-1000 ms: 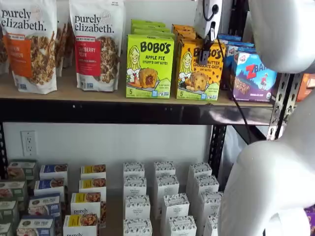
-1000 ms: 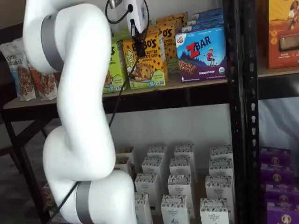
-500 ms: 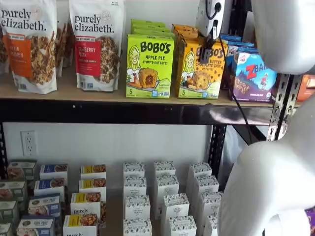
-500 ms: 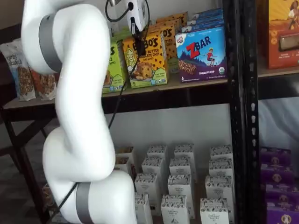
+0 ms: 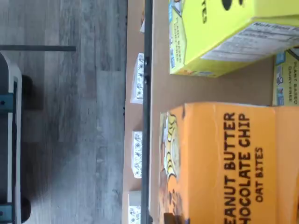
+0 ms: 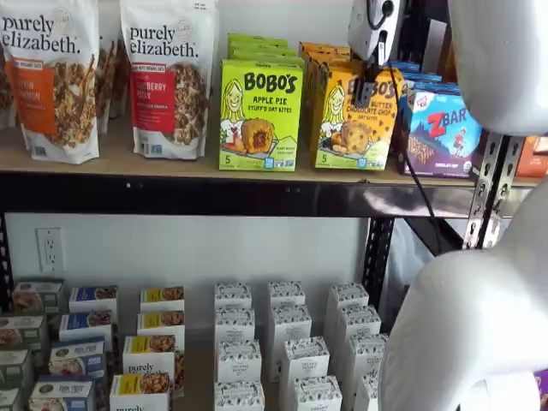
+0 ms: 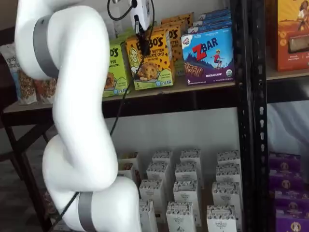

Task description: Pick up the orange box on the top shelf, the fifth box from the left

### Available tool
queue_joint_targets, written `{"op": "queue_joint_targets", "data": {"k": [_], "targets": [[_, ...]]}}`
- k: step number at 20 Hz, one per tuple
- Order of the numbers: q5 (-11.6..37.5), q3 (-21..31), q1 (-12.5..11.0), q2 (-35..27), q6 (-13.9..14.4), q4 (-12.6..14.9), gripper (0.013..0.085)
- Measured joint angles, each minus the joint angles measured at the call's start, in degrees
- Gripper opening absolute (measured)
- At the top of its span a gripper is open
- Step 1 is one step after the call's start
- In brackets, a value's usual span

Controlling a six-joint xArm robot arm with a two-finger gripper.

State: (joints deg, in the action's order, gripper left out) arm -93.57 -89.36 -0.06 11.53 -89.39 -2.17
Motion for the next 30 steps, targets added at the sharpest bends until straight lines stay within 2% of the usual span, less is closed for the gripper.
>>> {"op": "queue_joint_targets", "data": {"k": [11, 15, 22, 26, 30], "targets": [[-3.5, 3.2, -2.4, 6.8, -1.9, -1.7, 0.0370], [-8.5, 2.4, -3.7, 8.6, -2.3, -4.0, 0.0370], [-14.0, 3.0, -5.4, 14.2, -2.9, -5.8, 0.0370], [-16.5, 4.2, -7.3, 17.5, -4.1, -6.9, 0.0370], [-21.1, 4.8, -9.5, 19.6, -5.7, -7.5, 0.0370]]}}
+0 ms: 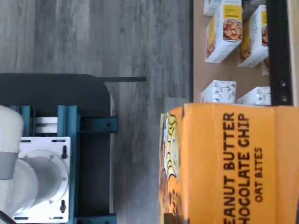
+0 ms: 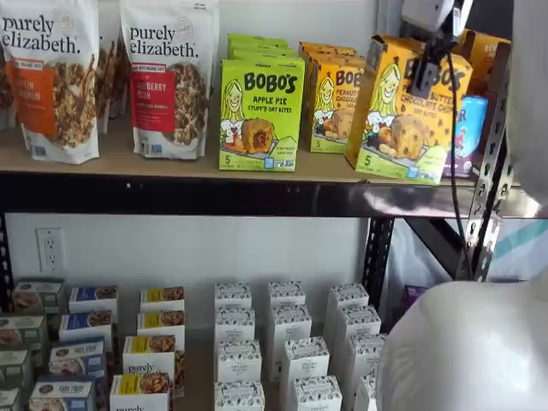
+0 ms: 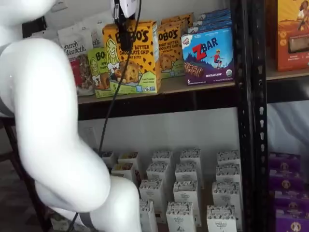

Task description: Pick up the orange box on the top shelf, the fifth box from the left

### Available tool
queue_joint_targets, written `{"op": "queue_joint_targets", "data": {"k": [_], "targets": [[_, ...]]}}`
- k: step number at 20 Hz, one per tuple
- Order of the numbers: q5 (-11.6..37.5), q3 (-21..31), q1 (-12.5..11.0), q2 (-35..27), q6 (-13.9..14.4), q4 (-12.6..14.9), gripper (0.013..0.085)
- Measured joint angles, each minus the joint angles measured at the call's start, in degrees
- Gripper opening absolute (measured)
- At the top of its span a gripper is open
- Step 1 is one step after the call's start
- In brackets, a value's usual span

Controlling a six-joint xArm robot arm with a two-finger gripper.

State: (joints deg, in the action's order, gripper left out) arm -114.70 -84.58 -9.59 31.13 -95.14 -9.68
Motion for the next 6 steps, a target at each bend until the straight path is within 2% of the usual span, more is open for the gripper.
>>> {"op": "queue_joint_targets", "data": {"k": [6], "targets": [[-1.4, 3.4, -2.6, 3.6, -2.8, 0.5, 0.0370]]}}
